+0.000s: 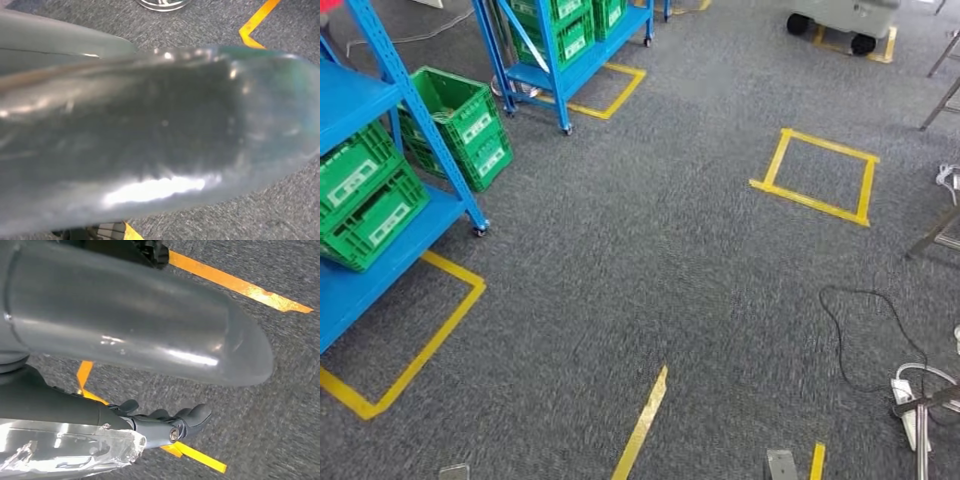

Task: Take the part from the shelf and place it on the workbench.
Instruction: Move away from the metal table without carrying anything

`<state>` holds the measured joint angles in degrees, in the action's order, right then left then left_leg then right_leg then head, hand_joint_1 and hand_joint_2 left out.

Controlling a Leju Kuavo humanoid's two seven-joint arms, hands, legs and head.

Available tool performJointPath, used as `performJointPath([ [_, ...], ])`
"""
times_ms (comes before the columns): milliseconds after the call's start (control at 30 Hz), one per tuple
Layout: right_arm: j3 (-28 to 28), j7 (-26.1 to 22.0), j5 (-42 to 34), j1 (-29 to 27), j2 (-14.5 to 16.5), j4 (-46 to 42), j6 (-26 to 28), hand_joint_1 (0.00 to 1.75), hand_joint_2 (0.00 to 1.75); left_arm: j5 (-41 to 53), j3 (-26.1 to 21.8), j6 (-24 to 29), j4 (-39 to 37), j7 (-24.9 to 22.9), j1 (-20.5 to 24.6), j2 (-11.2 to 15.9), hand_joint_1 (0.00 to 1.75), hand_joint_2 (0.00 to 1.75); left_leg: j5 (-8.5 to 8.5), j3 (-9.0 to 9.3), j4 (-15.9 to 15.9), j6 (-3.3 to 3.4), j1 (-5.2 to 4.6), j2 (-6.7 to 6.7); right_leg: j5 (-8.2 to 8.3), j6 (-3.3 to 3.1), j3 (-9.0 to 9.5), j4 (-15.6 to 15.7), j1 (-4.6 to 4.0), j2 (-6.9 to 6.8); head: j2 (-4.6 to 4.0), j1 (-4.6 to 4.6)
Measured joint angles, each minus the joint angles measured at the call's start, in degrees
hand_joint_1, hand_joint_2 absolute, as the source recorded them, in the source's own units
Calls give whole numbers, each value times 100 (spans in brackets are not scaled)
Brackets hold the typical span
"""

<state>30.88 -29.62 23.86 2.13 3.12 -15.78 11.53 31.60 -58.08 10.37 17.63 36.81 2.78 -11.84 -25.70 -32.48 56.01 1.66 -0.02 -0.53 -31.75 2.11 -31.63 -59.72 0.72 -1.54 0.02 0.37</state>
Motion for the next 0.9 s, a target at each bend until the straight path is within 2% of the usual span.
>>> performJointPath([
  [67, 3, 5, 20, 0, -16, 25, -25, 0, 0, -26, -22, -5, -22, 2, 19, -2, 0, 0, 13, 3, -13, 30, 5, -63, -345, 5, -348, -770, 3, 103, 0, 17],
  [100, 4, 16, 33, -3, -20, 39, -45, 0, 0, -46, -41, -10, -31, 5, 23, 1, 0, 0, 13, 4, -11, 34, 3, -109, -451, 4, -531, -1120, 2, 121, 0, 19],
  [133, 6, 28, 37, -4, -22, 50, -96, 0, 0, -71, -66, -15, -35, 8, 23, 6, 0, 0, 13, 10, -9, 34, 0, -165, -451, 1, -640, -1301, 2, 131, 0, 18],
  [167, 14, 38, 27, 2, -23, 58, -191, 0, 0, -108, -98, -18, -37, 11, 23, 12, 0, 0, 12, 21, -6, 31, 0, -232, -334, -5, -650, -1258, 3, 142, 0, 17],
  [200, 26, 42, 13, 18, -22, 62, -301, 0, 0, -149, -133, -19, -37, 13, 25, 19, 0, 0, 8, 35, -2, 24, 2, -305, -125, -14, -555, -1000, 9, 171, 0, 17],
  [233, 41, 42, -2, 44, -20, 63, -405, 0, 0, -182, -171, -22, -37, 14, 28, 25, 0, 0, 1, 46, 7, 8, 7, -381, 107, -20, -390, -601, 24, 278, 0, 17],
  [267, 59, 41, -8, 75, -13, 66, -485, 0, 0, -206, -209, -27, -37, 14, 37, 33, 0, 0, -8, 41, 26, -20, 2, -455, 271, -26, -222, -218, 49, 450, 0, 17],
  [300, 77, 42, -8, 108, -2, 68, -531, 0, 0, -216, -244, -33, -37, 13, 47, 42, 0, 0, -13, 22, 51, -52, 3, -528, 353, -30, -87, 62, 70, 599, 0, 15],
  [333, 96, 47, -21, 139, 11, 70, -585, 0, 0, -218, -276, -40, -37, 13, 54, 51, 0, 0, -9, -9, 72, -90, 8, -597, 363, -34, -10, 208, 83, 711, 0, 14],
  [367, 126, 53, -63, 161, 25, 73, -675, 0, 0, -218, -301, -45, -37, 13, 58, 60, 0, 0, 5, -43, 83, -130, 17, -668, 335, -45, 18, 231, 79, 729, 0, 12],
  [400, 170, 52, -149, 178, 40, 73, -827, 0, 0, -218, -330, -53, -37, 12, 53, 68, 0, 0, 23, -72, 83, -168, 34, -744, 333, -71, 33, 236, 72, 656, 0, 11],
  [433, 232, 41, -262, 194, 53, 73, -1029, 0, 0, -219, -360, -66, -38, 12, 43, 78, 0, 0, 17, -93, 96, -203, 42, -725, 344, -105, 41, 244, 68, 577, 0, 10],
  [467, 305, 19, -376, 204, 66, 73, -1236, 0, 0, -220, -390, -80, -38, 12, 37, 87, 0, 0, -37, -133, 164, -231, 40, -622, 353, -146, 49, 256, 66, 495, 0, -2],
  [500, 383, -9, -472, 209, 75, 73, -1416, 0, 0, -221, -416, -97, -37, 13, 39, 95, 0, 0, -157, -221, 342, -254, 32, -458, 361, -189, 57, 274, 67, 401, 0, -22],
  [533, 454, -37, -530, 207, 80, 72, -1538, 0, 0, -221, -430, -115, -37, 13, 50, 101, 0, 0, -333, -356, 634, -270, 28, -253, 361, -219, 63, 283, 58, 303, 0, -38],
  [567, 513, -60, -561, 195, 81, 72, -1603, 0, 0, -219, -437, -131, -37, 14, 64, 103, 0, 0, -528, -536, 1013, -285, 28, -114, 354, -242, 64, 285, 44, 204, 0, -55],
  [600, 567, -78, -579, 182, 81, 72, -1646, 0, 0, -214, -441, -144, -37, 14, 75, 103, 0, 0, -689, -716, 1397, -299, 34, -41, 344, -256, 65, 284, 31, 99, 0, -61],
  [633, 612, -94, -587, 173, 81, 72, -1674, 0, 0, -208, -443, -157, -37, 15, 76, 104, 0, 0, -766, -835, 1661, -306, 39, -8, 336, -264, 68, 283, 22, 3, 0, -59],
  [667, 655, -106, -591, 171, 81, 72, -1694, 0, 0, -203, -444, -168, -37, 15, 70, 104, 0, 0, -738, -863, 1742, -307, 41, 8, 326, -267, 74, 282, 15, -83, 0, -61],
  [700, 696, -114, -591, 174, 81, 72, -1713, 0, 0, -199, -445, -184, -37, 15, 62, 105, 0, 0, -603, -776, 1596, -297, 41, 25, 315, -265, 86, 282, 9, -161, 0, -61],
  [733, 728, -118, -585, 177, 82, 72, -1724, 0, 0, -202, -448, -203, -36, 15, 57, 108, 0, 0, -402, -591, 1263, -276, 33, 71, 301, -258, 106, 282, 4, -230, 0, -61],
  [800, 770, -117, -559, 180, 87, 72, -1734, 0, 0, -212, -461, -244, -34, 16, 66, 121, 0, 0, -105, -167, 491, -201, -22, 328, 263, -225, 151, 278, -18, -355, 0, -61],
  [833, 785, -115, -545, 182, 91, 72, -1734, 0, 0, -217, -474, -258, -33, 17, 80, 127, 0, 0, -58, -43, 252, -165, -53, 440, 244, -201, 166, 273, -34, -414, 0, -58],
  [867, 798, -113, -535, 184, 97, 72, -1733, 0, 0, -218, -490, -266, -33, 18, 88, 131, 0, 0, -70, 6, 143, -137, -81, 499, 229, -177, 176, 271, -47, -479, 0, -56],
  [900, 813, -111, -531, 192, 105, 72, -1732, 0, 0, -220, -507, -270, -33, 18, 89, 134, 0, 0, -82, 2, 117, -115, -93, 463, 218, -150, 190, 273, -58, -546, 0, -56],
])
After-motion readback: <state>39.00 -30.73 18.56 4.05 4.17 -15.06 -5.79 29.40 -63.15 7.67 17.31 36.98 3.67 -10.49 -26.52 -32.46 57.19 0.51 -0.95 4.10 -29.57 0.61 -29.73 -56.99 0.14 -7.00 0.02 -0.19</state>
